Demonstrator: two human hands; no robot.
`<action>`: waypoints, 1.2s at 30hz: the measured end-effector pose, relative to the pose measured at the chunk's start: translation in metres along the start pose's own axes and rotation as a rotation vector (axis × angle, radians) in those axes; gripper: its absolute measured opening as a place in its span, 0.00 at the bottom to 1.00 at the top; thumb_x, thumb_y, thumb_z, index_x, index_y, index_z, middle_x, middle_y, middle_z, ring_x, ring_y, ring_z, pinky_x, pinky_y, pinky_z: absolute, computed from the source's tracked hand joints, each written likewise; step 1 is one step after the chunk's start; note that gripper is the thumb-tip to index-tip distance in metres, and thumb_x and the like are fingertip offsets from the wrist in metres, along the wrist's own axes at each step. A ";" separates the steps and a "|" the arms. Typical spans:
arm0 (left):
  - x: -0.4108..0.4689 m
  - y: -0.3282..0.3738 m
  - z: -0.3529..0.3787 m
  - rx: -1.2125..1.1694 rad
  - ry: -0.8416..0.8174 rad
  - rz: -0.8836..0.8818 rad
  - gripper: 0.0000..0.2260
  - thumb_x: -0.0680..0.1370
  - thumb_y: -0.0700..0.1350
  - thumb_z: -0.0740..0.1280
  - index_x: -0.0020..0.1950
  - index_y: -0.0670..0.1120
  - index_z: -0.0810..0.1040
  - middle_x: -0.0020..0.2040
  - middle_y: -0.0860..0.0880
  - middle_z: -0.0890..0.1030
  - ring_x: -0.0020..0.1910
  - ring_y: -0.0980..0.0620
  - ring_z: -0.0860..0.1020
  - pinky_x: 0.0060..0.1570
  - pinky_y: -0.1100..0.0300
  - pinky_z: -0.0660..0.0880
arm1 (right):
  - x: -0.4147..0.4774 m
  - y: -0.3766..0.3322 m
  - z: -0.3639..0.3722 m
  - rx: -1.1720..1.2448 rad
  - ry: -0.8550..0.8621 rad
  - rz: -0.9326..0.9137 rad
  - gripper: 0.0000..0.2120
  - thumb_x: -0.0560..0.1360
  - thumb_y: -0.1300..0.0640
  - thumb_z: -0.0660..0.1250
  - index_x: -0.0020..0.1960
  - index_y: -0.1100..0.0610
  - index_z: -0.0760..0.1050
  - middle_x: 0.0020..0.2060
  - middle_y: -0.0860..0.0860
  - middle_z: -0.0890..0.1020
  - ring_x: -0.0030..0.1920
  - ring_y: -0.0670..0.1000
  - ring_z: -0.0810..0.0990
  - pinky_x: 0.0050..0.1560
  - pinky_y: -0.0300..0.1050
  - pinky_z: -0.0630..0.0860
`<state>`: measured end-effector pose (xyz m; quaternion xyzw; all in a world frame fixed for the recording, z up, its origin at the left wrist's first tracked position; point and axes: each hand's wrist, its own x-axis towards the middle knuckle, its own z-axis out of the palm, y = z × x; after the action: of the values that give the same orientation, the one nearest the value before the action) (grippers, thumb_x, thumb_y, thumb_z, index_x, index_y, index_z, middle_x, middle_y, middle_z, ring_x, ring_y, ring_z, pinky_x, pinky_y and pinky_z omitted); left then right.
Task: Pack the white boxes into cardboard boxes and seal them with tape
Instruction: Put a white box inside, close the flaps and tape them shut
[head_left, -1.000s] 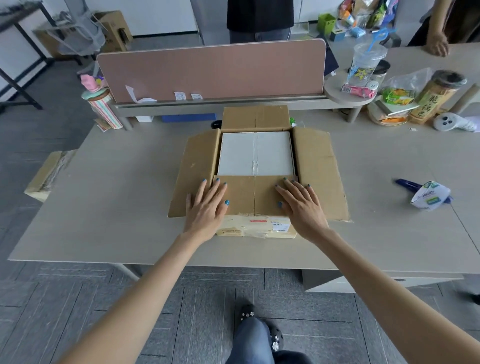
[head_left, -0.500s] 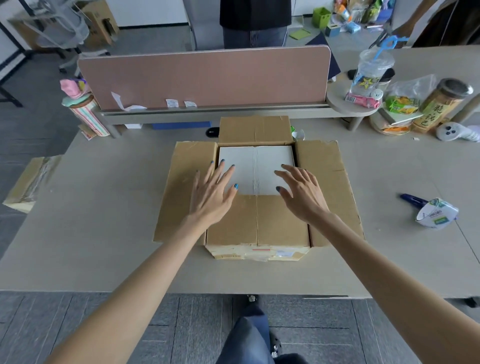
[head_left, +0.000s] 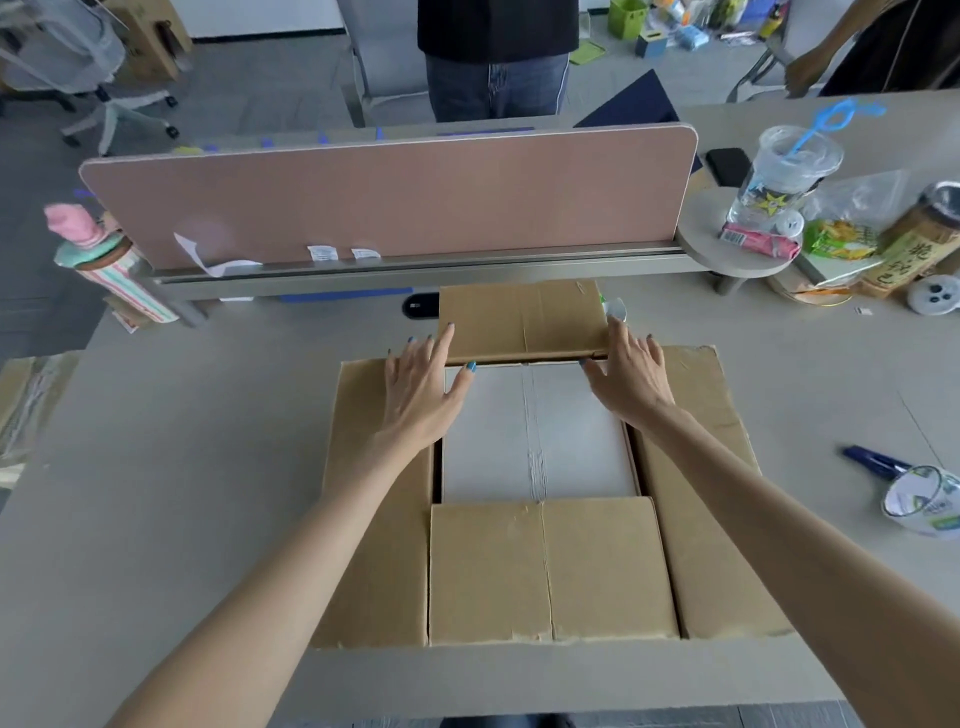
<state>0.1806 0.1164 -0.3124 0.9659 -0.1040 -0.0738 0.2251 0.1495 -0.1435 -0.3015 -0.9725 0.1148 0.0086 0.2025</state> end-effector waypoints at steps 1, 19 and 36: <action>0.005 -0.001 -0.001 -0.049 0.003 -0.016 0.28 0.83 0.57 0.54 0.81 0.53 0.51 0.75 0.43 0.66 0.77 0.47 0.57 0.76 0.43 0.42 | 0.005 0.000 0.001 0.059 -0.012 0.038 0.28 0.79 0.51 0.63 0.74 0.61 0.59 0.63 0.60 0.77 0.66 0.60 0.71 0.73 0.54 0.56; 0.008 -0.034 -0.023 -0.495 -0.034 0.070 0.14 0.75 0.60 0.63 0.54 0.59 0.83 0.59 0.64 0.80 0.65 0.64 0.73 0.75 0.46 0.44 | 0.013 0.032 -0.040 0.877 -0.267 0.167 0.07 0.74 0.63 0.70 0.51 0.63 0.81 0.51 0.55 0.85 0.54 0.49 0.81 0.51 0.32 0.73; 0.013 -0.068 -0.069 0.248 0.153 0.054 0.14 0.77 0.56 0.61 0.44 0.49 0.82 0.44 0.52 0.81 0.47 0.48 0.79 0.66 0.50 0.61 | 0.022 0.032 -0.042 -0.361 -0.178 -0.086 0.19 0.76 0.38 0.63 0.56 0.52 0.76 0.53 0.51 0.80 0.57 0.55 0.77 0.60 0.47 0.65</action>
<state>0.2179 0.2022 -0.2834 0.9860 -0.1210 0.0196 0.1132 0.1627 -0.1933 -0.2767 -0.9924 0.0515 0.1061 0.0346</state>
